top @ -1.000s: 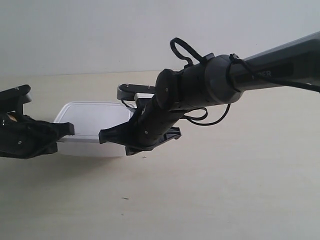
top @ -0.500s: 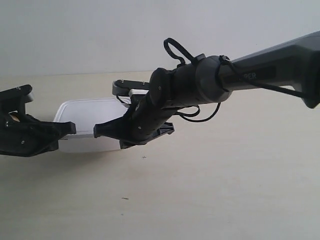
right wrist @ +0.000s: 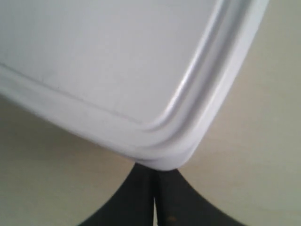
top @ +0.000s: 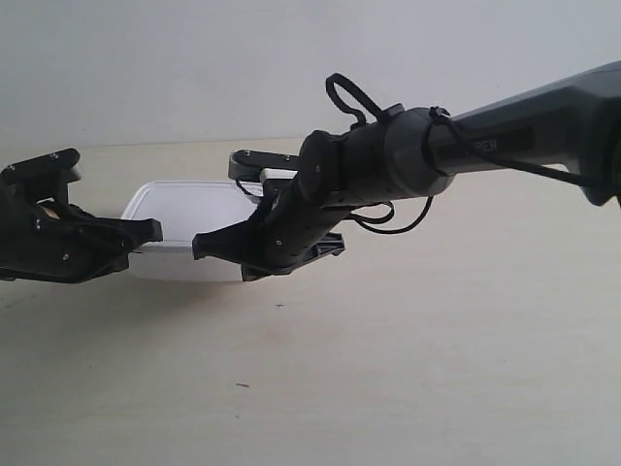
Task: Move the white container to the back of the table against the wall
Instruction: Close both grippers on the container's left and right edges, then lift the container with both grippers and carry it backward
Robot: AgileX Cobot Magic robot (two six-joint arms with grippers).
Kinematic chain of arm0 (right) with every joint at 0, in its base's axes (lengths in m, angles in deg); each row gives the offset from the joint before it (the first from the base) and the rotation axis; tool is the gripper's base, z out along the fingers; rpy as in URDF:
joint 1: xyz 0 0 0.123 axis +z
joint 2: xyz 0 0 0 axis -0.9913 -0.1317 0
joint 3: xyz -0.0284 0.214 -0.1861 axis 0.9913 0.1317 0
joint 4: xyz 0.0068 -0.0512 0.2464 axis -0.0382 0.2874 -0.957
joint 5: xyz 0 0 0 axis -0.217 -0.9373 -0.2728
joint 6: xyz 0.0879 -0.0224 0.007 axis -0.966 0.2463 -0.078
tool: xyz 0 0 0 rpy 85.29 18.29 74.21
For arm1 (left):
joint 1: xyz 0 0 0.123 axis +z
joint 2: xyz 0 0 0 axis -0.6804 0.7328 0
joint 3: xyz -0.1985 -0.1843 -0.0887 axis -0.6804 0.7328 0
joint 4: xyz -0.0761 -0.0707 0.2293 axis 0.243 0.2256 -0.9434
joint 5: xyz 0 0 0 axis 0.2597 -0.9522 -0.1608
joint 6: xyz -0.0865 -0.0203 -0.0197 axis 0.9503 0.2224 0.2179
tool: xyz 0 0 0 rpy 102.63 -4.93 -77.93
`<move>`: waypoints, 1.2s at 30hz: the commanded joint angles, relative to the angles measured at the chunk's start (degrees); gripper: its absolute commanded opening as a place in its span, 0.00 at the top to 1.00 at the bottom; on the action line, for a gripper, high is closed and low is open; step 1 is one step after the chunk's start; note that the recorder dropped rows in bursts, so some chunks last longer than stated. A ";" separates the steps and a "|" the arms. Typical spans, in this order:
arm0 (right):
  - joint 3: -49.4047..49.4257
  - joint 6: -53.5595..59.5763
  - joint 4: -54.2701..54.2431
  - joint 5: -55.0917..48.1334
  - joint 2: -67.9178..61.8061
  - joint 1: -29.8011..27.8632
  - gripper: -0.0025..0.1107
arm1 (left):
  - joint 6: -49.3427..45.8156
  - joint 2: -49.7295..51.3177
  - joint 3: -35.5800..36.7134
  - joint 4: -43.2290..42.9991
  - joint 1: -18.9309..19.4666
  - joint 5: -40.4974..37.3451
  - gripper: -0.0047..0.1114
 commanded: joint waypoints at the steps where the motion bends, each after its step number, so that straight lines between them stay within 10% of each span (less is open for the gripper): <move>1: -0.39 0.30 0.95 2.14 0.00 -1.16 0.98 | -0.04 0.73 -1.37 0.37 -0.46 0.18 0.96; 36: -9.69 2.95 4.11 2.01 -4.79 -4.54 0.98 | -2.25 11.50 -13.56 0.22 -4.40 3.61 0.96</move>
